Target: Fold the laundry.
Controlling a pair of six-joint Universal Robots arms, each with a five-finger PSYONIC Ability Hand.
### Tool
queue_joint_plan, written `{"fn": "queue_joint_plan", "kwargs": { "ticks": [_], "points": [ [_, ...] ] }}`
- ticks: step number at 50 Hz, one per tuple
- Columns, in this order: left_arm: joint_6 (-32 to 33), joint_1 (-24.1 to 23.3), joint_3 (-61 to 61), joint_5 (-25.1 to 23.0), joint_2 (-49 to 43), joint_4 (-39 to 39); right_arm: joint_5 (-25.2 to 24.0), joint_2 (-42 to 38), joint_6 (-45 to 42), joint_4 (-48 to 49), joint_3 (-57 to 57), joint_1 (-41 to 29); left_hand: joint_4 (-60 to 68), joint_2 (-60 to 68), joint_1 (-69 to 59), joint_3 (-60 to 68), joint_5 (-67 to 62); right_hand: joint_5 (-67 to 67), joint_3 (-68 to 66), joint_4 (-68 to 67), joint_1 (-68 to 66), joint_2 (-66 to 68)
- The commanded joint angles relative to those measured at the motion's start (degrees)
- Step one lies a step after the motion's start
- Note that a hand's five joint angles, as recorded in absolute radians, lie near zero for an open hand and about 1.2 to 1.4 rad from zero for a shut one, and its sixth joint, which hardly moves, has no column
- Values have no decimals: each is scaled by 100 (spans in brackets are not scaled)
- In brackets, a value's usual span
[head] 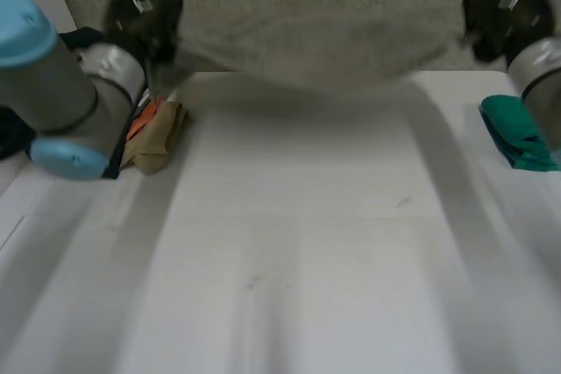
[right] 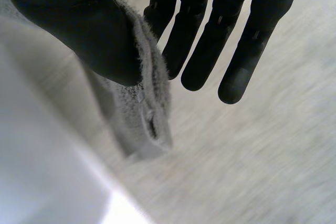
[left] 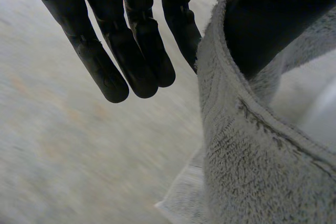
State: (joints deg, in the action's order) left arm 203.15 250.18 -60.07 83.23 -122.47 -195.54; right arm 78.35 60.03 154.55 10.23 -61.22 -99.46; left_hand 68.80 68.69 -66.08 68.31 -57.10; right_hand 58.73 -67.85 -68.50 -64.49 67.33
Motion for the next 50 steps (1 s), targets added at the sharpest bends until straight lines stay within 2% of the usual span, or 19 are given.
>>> {"fn": "queue_joint_plan", "kwargs": {
  "ticks": [1, 6, 11, 15, 16, 20, 25, 30, 38, 43, 50],
  "points": [
    [435, 30, -1172, -553, -181, 51, 31, -712, -565, -1215, -302, 14, 1120, 1131, -1392, 1169, -1290, 1127, -1215, -1150, -1551, 1267],
    [980, 57, -1788, -632, -32, 375, 49, -748, -970, -1997, -610, 119, 1120, 1131, -1392, 1169, -1290, 1127, -1215, -1150, -1551, 1267],
    [1973, 118, -2561, -500, 565, 1517, 23, -142, -1540, -2885, -1101, 391, 1120, 1131, -1392, 1169, -1290, 1127, -1215, -1150, -1551, 1267],
    [2615, 215, -3062, -491, 1127, 2554, -83, 543, -2401, -3483, -1664, 857, 1120, 1131, -1392, 1169, -1290, 1127, -1215, -1150, -1551, 1267],
    [2798, 250, -3220, -518, 1329, 2930, -144, 762, -2890, -3754, -1943, 1006, 1120, 1131, -1392, 1169, -1290, 1127, -1215, -1150, -1551, 1267],
    [3098, 399, -3458, -623, 1734, 3704, -249, 1246, -4164, -4335, -2725, 1349, 1120, 1131, -1392, 1169, -1290, 1127, -1215, -1150, -1551, 1267],
    [3283, 435, -3476, -808, 1867, 4392, -311, 1529, -5197, -4477, -3220, 1596, 1120, 1131, -1392, 1169, -1290, 1127, -1215, -1150, -1551, 1267],
    [3407, 338, -3187, -826, 1621, 4508, -425, 1406, -4777, -4083, -3045, 1544, 1120, 1131, -1392, 1169, -1290, 1127, -1215, -1150, -1551, 1267],
    [2968, -233, -1878, -475, 708, 3586, -355, 695, -3274, -2940, -2219, 1104, 1120, 1131, -1392, 1169, -1290, 1127, -1215, -1150, -1551, 1267],
    [2678, -593, -886, -88, -73, 3006, -5, 115, -2624, -2299, -1684, 849, 1120, 1131, -1392, 1169, -1290, 1127, -1215, -1150, -1551, 1267],
    [2642, -848, 389, 352, -997, 2618, 620, -466, -2385, -1604, -1129, 586, 1120, 1131, -1392, 1169, -1290, 1127, -1215, -1150, -1551, 1267]
  ]
}}
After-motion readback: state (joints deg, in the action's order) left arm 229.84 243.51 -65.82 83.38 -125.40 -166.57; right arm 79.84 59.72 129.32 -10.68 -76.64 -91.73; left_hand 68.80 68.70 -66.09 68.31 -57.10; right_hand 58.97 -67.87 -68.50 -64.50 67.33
